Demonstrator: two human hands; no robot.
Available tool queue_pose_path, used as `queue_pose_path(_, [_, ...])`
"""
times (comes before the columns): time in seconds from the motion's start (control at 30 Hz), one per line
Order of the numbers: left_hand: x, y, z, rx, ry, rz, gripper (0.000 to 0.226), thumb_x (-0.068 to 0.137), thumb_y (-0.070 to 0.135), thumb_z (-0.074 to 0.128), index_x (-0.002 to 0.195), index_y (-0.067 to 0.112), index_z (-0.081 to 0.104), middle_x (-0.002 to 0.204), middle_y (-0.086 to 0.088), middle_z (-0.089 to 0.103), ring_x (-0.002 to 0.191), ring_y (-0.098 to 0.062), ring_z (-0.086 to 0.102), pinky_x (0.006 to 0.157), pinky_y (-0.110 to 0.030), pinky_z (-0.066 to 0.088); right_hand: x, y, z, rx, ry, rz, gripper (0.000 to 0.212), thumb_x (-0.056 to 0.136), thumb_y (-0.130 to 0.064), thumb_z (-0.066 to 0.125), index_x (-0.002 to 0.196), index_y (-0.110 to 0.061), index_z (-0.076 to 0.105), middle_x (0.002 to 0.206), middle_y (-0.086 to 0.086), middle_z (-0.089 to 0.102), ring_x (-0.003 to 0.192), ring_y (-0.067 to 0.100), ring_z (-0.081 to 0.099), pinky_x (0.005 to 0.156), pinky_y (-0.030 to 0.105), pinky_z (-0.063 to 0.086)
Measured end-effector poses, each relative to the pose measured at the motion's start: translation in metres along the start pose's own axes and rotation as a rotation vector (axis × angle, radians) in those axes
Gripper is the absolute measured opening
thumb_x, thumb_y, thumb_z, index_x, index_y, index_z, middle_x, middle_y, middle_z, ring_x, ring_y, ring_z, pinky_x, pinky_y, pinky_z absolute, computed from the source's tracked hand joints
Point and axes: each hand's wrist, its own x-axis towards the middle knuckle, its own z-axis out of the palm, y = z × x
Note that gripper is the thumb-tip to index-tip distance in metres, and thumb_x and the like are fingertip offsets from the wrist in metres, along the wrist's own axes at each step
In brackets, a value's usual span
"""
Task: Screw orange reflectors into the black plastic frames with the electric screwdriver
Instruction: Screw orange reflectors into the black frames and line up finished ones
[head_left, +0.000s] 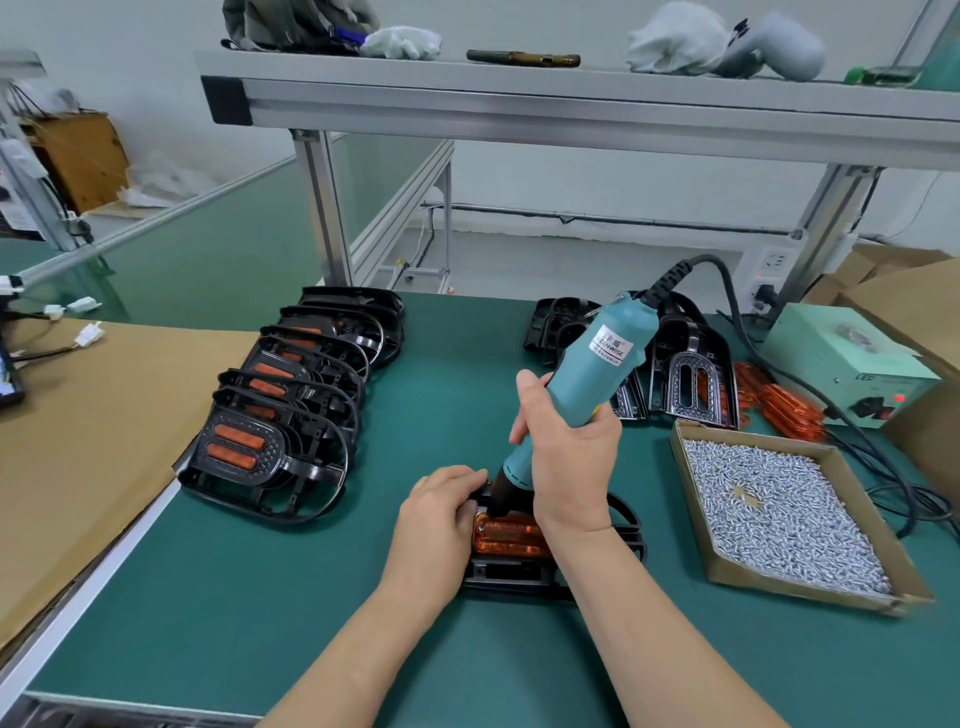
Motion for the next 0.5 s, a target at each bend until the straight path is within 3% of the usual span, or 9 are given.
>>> queue_pose_path(0.23, [0.0, 0.0, -0.002, -0.022, 0.011, 0.011, 0.037, 0.089, -0.009, 0.056, 0.114, 0.011, 0.074, 0.115, 0.002, 0.069, 0.11, -0.018, 0.059, 0.101, -0.024, 0.041, -0.005, -0.015, -0.003, 0.002, -0.109, -0.084, 0.019, 0.09, -0.019, 0.069, 0.078, -0.011, 0.058, 0.056, 0.005, 0.054, 0.052, 0.012, 0.051, 0.06, 0.02, 0.047])
queue_pose_path(0.33, [-0.001, -0.001, -0.002, -0.04, 0.027, -0.015, 0.036, 0.091, -0.008, 0.057, 0.117, 0.009, 0.073, 0.119, 0.001, 0.068, 0.114, -0.017, 0.059, 0.105, -0.021, 0.039, 0.008, -0.026, -0.008, 0.049, -0.001, -0.049, 0.02, 0.088, -0.027, 0.071, 0.08, -0.015, 0.057, 0.055, 0.002, 0.055, 0.051, 0.012, 0.051, 0.059, 0.022, 0.046])
queue_pose_path(0.5, [-0.001, -0.001, -0.002, -0.035, 0.032, -0.03, 0.035, 0.092, -0.005, 0.058, 0.119, 0.01, 0.072, 0.123, 0.001, 0.067, 0.118, -0.015, 0.058, 0.104, -0.013, 0.032, 0.04, -0.032, -0.04, 0.141, 0.202, 0.062, 0.024, 0.097, -0.037, 0.064, 0.1, -0.017, 0.052, 0.059, -0.009, 0.059, 0.053, 0.009, 0.057, 0.056, 0.025, 0.051])
